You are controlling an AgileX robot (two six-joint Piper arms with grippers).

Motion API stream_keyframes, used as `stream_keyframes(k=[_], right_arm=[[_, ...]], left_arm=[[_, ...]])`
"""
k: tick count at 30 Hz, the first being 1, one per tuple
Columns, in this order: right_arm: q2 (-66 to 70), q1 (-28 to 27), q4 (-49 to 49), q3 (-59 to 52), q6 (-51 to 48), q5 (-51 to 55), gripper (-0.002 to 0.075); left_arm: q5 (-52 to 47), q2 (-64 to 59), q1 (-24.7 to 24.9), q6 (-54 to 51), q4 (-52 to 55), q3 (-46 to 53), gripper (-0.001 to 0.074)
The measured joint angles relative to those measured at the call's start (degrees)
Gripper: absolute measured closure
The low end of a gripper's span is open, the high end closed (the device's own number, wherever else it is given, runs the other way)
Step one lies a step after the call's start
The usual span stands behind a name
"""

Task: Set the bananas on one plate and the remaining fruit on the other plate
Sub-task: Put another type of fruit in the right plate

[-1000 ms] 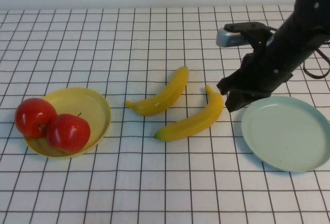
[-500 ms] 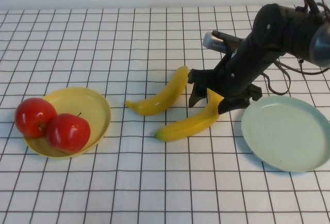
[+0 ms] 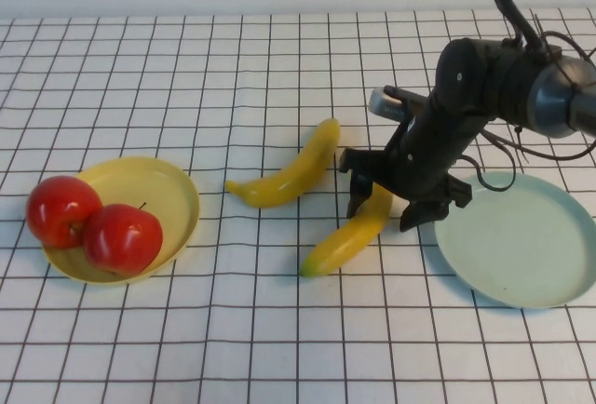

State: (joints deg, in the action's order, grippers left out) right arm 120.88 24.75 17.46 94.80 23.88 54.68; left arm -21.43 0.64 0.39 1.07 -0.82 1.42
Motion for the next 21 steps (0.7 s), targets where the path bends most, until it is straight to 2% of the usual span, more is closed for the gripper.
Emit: stream_keyframes(k=[4,7,10,11,17,21], right_arm=[[1.05,0.10,-0.28,-0.13,0.00,0.98,0.0195],[1.14,0.12,-0.87,-0.13,0.00,0.98,0.0238],[1.14,0.26,-1.00,-0.13,0.00,0.98,0.0342],[1.14,0.36,-1.00,-0.13,0.00,0.98,0.0398],[-2.22,0.72,-2.25,1.14,-6.27,1.96,0.0402],[-8.59,0.72,-8.17,1.66,-10.60,6.47,0.0402]], left_arm=[[0.00,0.00,0.00,0.00,0.00,0.00,0.0738],[0.00,0.00,0.00,0.00,0.00,0.00,0.0738],[0.00,0.00,0.00,0.00,0.00,0.00,0.0738],[0.00,0.00,0.00,0.00,0.00,0.00,0.0738],[0.00,0.00,0.00,0.00,0.00,0.00,0.0738],[0.00,0.00,0.00,0.00,0.00,0.00,0.0738]])
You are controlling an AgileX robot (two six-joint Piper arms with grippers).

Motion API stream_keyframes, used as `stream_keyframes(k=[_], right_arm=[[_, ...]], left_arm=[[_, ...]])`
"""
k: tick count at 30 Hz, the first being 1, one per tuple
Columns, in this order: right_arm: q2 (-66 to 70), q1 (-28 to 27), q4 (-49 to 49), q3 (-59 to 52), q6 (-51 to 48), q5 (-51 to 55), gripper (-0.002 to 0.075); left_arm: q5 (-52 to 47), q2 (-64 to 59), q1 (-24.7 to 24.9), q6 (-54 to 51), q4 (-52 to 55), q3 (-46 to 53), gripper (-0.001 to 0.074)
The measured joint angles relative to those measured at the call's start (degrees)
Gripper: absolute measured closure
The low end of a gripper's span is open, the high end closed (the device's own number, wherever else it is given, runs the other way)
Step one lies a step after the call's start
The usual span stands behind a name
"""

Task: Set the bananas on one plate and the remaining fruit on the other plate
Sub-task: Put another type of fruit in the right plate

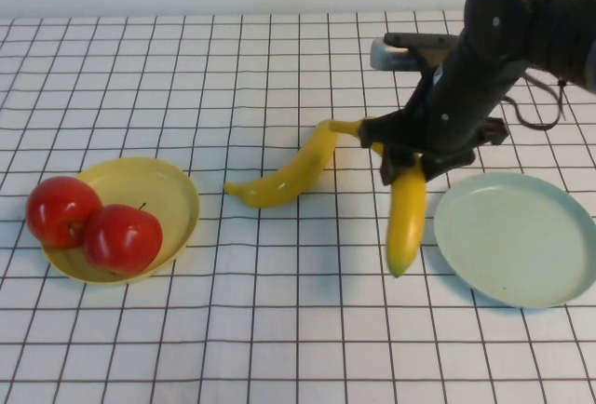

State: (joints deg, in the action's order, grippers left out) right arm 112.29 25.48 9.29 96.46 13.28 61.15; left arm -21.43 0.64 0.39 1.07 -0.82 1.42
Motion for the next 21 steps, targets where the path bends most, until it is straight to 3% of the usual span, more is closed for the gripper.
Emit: stream_keyframes(k=[5,10,16,21], right_arm=[[-5.58,-1.14,-9.29,-0.34,-1.77,8.14,0.0402],[-10.62,-7.14,-8.07,-7.01,-4.73,8.52,0.0402],[-12.60,-12.79,-9.75,-17.85,-7.93,3.78,0.0402],[-10.08,-16.04,-9.96,-19.93,-8.66,-0.90,0.0402]], left_arm=[[0.00,0.00,0.00,0.00,0.00,0.00,0.0738],[0.00,0.00,0.00,0.00,0.00,0.00,0.0738],[0.00,0.00,0.00,0.00,0.00,0.00,0.0738],[0.00,0.00,0.00,0.00,0.00,0.00,0.0738]])
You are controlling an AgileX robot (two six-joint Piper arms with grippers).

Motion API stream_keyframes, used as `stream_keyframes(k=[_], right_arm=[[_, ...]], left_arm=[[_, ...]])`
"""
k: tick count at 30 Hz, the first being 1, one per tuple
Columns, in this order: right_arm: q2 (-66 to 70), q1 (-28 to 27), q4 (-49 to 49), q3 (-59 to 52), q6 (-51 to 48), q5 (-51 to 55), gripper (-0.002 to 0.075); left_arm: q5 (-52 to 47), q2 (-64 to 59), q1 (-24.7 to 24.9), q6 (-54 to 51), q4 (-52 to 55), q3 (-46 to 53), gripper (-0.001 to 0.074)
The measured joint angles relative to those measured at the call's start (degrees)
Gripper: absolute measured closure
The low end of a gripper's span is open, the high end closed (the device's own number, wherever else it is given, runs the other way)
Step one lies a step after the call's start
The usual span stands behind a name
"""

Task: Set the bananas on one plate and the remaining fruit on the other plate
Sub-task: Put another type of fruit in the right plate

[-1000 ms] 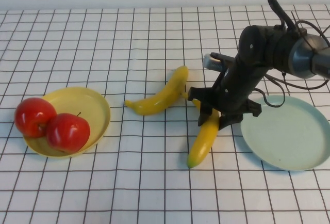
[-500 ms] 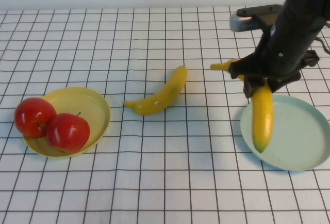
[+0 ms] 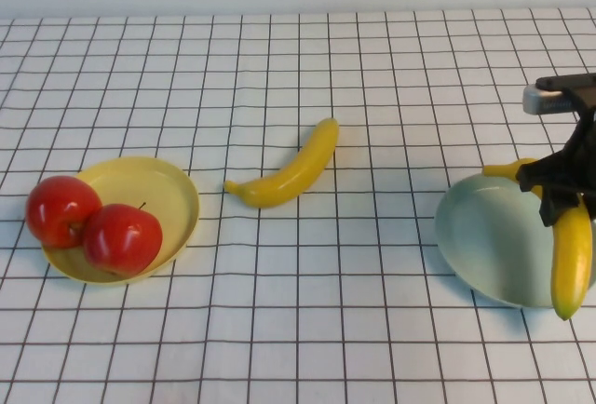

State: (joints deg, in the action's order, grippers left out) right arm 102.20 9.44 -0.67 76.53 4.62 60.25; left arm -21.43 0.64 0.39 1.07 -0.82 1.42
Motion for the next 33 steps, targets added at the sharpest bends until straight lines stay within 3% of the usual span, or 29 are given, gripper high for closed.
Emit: stream_keyframes(k=[8,13,16,26,33], right_arm=[[4.85,-1.71,-0.78,-0.11,-1.42,-3.56,0.0392],[5.27,-1.71,0.67,2.09,-1.42,-2.45,0.0250],[4.63,-0.61,1.97,6.39,-1.42,-0.72,0.0235],[5.75,9.40,5.73,25.81,7.59,2.98,0.0242],[17.84,18.10,7.74,38.37,11.41,6.51,0.0242]], left_arm=[[0.00,0.00,0.00,0.00,0.00,0.00,0.0738],[0.00,0.00,0.00,0.00,0.00,0.00,0.0738],[0.00,0.00,0.00,0.00,0.00,0.00,0.0738],[0.00,0.00,0.00,0.00,0.00,0.00,0.0738],[0.00,0.00,0.00,0.00,0.00,0.00,0.0738]])
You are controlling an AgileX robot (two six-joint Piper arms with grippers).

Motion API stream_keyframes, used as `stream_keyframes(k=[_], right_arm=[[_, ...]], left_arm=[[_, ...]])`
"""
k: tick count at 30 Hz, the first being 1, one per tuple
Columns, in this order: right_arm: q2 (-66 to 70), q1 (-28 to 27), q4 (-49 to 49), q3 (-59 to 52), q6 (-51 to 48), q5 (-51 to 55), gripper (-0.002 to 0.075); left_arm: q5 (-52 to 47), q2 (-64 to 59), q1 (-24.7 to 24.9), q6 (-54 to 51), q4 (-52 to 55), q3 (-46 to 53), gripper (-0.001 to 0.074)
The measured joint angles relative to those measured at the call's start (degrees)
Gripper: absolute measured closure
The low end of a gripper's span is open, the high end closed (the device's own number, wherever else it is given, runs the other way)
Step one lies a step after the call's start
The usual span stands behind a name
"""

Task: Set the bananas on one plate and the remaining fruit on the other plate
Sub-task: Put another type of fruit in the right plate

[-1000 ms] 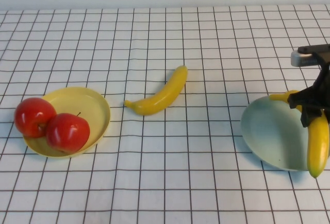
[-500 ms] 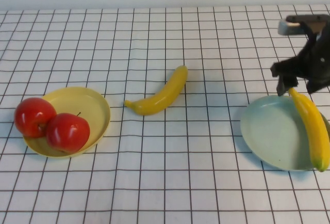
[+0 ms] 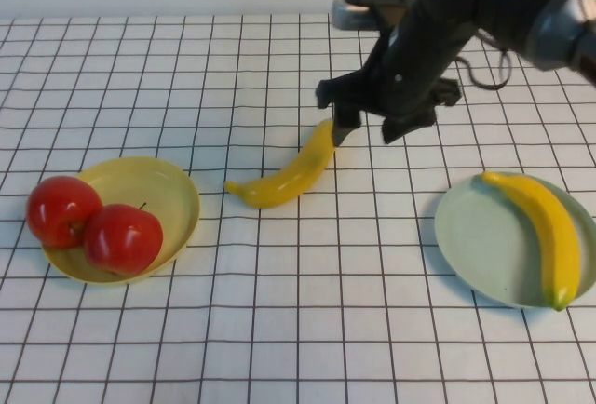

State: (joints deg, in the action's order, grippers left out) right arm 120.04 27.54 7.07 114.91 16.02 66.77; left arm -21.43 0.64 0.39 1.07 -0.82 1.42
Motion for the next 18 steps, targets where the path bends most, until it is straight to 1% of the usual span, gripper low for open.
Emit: stream_keyframes(k=[5,8,13,18], right_arm=[[10.42,2.03,9.31,10.18,3.09,1.92,0.0244],[15.12,2.12,12.35,15.55,6.12,2.51,0.0244],[19.90,2.35,12.76,22.07,9.25,3.21,0.0244],[21.14,2.35,9.59,23.97,10.72,3.47,0.0244]], left_arm=[[0.00,0.00,0.00,0.00,0.00,0.00,0.0738],[0.00,0.00,0.00,0.00,0.00,0.00,0.0738],[0.00,0.00,0.00,0.00,0.00,0.00,0.0738],[0.00,0.00,0.00,0.00,0.00,0.00,0.0738]])
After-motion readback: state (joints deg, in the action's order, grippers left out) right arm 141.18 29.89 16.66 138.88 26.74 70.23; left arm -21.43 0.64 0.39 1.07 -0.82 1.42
